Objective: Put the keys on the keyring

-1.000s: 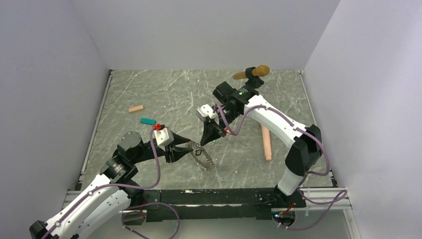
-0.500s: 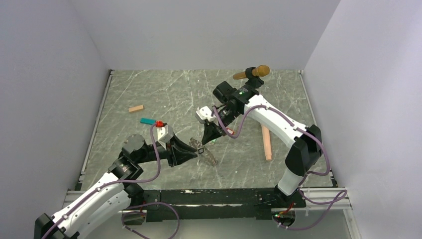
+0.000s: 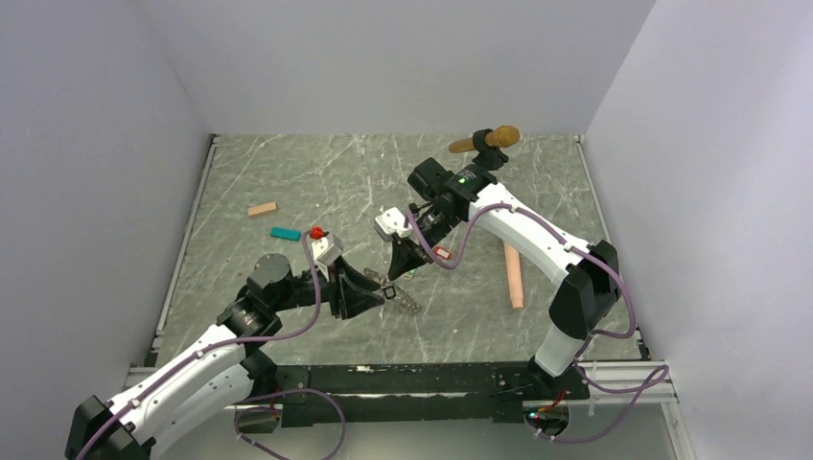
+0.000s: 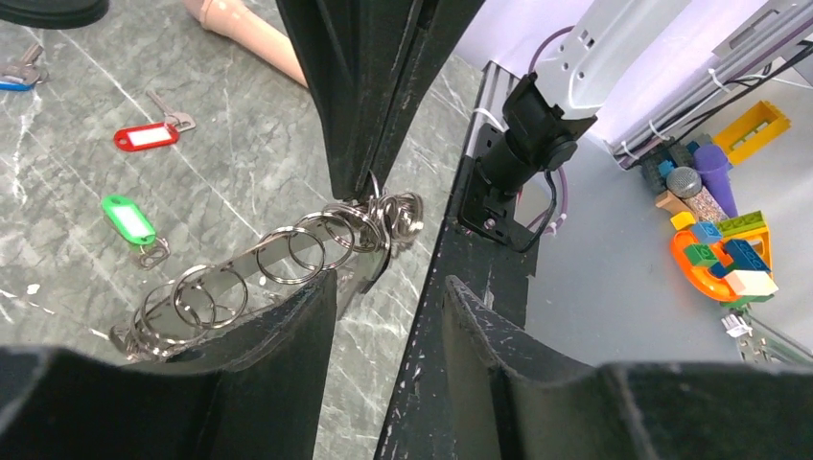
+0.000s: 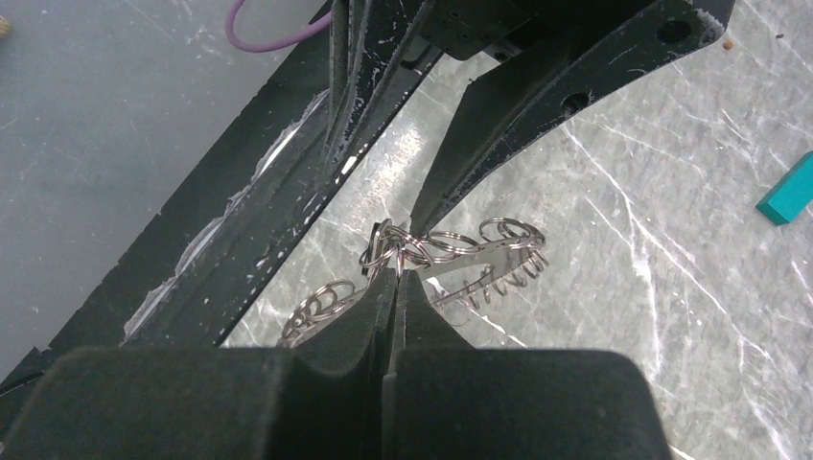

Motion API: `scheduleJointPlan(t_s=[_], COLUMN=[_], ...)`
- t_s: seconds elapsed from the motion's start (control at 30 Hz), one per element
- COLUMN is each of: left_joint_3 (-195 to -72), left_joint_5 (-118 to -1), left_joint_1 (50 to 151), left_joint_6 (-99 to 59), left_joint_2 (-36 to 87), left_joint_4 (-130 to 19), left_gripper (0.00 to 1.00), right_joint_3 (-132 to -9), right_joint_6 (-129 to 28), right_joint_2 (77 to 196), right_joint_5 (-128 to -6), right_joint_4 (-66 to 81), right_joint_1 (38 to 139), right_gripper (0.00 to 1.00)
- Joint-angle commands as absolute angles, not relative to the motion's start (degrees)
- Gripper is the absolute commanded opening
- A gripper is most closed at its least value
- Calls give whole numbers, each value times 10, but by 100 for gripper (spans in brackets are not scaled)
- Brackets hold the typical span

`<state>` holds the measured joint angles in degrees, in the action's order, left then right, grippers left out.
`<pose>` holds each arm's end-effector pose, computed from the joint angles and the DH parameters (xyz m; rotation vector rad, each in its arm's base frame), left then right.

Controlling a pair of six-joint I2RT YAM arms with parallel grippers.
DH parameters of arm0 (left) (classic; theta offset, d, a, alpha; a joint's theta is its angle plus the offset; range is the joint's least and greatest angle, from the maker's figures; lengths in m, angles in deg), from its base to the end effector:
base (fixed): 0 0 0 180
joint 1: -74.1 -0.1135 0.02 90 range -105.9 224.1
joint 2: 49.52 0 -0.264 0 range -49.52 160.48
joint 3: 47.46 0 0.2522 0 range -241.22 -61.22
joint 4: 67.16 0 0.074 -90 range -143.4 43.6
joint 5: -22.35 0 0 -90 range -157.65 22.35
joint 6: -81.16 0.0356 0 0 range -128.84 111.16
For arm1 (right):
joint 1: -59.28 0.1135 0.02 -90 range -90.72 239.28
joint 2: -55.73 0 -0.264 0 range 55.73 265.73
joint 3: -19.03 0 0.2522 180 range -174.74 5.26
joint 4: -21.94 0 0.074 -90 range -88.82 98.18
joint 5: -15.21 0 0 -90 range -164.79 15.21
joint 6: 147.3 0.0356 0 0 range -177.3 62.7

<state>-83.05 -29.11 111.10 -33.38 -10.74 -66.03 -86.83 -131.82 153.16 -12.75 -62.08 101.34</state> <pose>0.1205 -0.1186 0.2571 0.7448 1.6578 -1.3395 0.2211 0.2419 0.3244 -2.0660 1.0692 1.2573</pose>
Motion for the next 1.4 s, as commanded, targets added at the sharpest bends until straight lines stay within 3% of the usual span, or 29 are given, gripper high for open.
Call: scheduleJointPlan(t_s=[0.0, 0.4, 0.47, 0.6, 0.67, 0.87, 1.13, 1.27, 1.37], left_joint_3=[-834, -831, -831, -835, -837, -834, -803, -803, -814], left_joint_5=[-307, -338, -337, -319, -315, -335, -324, -317, -307], left_joint_1=[1113, 1132, 1133, 1132, 1133, 1139, 1147, 1150, 1149], left_joint_6=[-331, -333, -334, -338, -340, -342, -374, -371, -359], left_joint_2=[-100, -67, -63, -48, -41, -49, -59, -56, -51], left_joint_4=[-667, -681, -689, -706, -711, -713, -790, -790, -770], left_gripper=[49, 49, 46, 29, 27, 42, 47, 35, 14], right_joint_3=[-895, -897, -895, -891, -891, -887, -885, -884, -883], right_joint_6=[-1326, -1286, -1286, -1285, -1284, -1274, -1241, -1227, -1224], right_joint_2=[1518, 1522, 1523, 1523, 1523, 1523, 1526, 1526, 1526], right_joint_5=[-97, -93, -92, -93, -93, -93, -95, -94, -96], right_joint_4=[-618, -597, -597, -595, -594, -586, -562, -554, -552], right_joint_1=[1015, 1017, 1018, 1019, 1019, 1018, 1019, 1019, 1018], right_gripper=[0, 0, 0, 0, 0, 0, 0, 0, 0])
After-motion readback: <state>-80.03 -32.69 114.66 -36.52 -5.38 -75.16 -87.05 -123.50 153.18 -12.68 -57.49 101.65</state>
